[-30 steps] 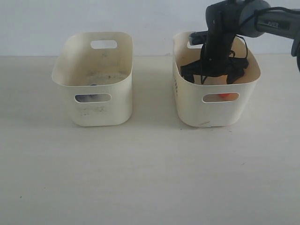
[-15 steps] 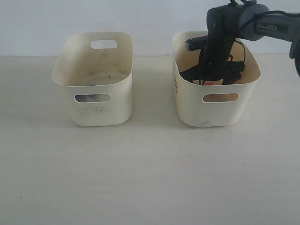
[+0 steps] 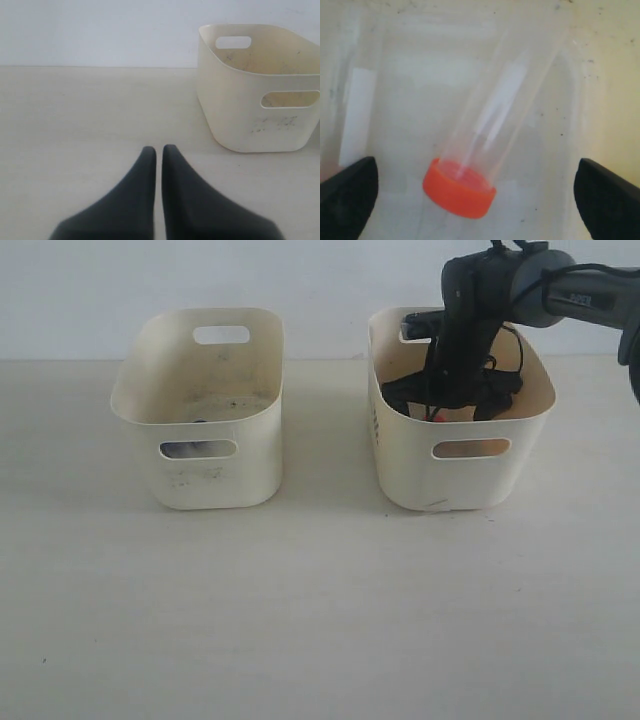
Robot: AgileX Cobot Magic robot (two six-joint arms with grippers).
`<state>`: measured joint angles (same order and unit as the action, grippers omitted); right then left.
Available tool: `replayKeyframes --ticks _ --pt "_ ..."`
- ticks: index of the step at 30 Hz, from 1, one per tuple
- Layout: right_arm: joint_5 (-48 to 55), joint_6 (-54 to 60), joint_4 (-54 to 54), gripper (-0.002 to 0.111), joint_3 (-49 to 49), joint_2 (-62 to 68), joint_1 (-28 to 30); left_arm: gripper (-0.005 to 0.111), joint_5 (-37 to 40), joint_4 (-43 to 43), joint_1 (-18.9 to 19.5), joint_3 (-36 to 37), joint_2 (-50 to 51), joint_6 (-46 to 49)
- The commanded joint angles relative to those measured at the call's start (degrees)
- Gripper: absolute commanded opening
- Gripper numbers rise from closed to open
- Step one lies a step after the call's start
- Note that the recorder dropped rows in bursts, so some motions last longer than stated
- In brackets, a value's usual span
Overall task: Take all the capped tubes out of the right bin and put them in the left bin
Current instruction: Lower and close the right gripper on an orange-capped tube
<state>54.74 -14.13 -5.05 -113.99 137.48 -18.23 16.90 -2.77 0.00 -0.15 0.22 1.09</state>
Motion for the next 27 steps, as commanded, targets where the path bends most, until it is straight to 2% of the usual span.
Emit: replayKeyframes --ticks 1,4,8,9,11,13,17,19,22,24,25,27 --pt "-1.65 -0.96 0.02 0.104 0.34 0.28 1.00 0.004 0.03 -0.50 -0.23 0.15 -0.22 -0.12" --pt "-1.65 -0.96 -0.20 0.094 0.34 0.28 1.00 0.004 0.03 -0.50 -0.23 0.15 -0.22 -0.12" --pt "-1.35 -1.08 -0.19 0.061 0.34 0.28 1.00 0.004 0.03 -0.50 -0.23 0.15 -0.22 -0.12" --pt "-1.18 -0.95 -0.19 0.049 0.34 0.28 1.00 0.004 0.03 -0.50 -0.23 0.15 -0.22 -0.12" --pt "-1.52 -0.95 -0.19 0.034 0.34 0.28 1.00 0.004 0.03 -0.50 -0.23 0.15 -0.22 -0.12" --pt "-2.03 -0.95 -0.19 0.030 0.34 0.28 1.00 0.004 0.03 -0.50 -0.23 0.15 -0.22 -0.12" --pt "-2.59 -0.84 -0.19 0.039 0.34 0.28 1.00 0.004 0.03 -0.50 -0.23 0.15 -0.22 -0.12" --pt "-2.72 -0.84 -0.19 0.038 0.34 0.28 1.00 0.004 0.03 -0.50 -0.23 0.15 -0.22 -0.12" --pt "-3.08 -0.84 -0.19 0.025 0.34 0.28 1.00 0.004 0.03 -0.50 -0.23 0.15 -0.22 -0.12" --pt "-3.12 -0.60 -0.19 0.005 0.34 0.28 1.00 0.004 0.03 -0.50 -0.23 0.15 -0.22 -0.12" --pt "-3.12 -0.31 -0.19 0.000 0.34 0.28 1.00 0.004 0.03 -0.50 -0.23 0.15 -0.22 -0.12" --pt "-2.69 -0.31 -0.19 0.000 0.34 0.28 1.00 0.004 0.03 -0.50 -0.23 0.15 -0.22 -0.12"
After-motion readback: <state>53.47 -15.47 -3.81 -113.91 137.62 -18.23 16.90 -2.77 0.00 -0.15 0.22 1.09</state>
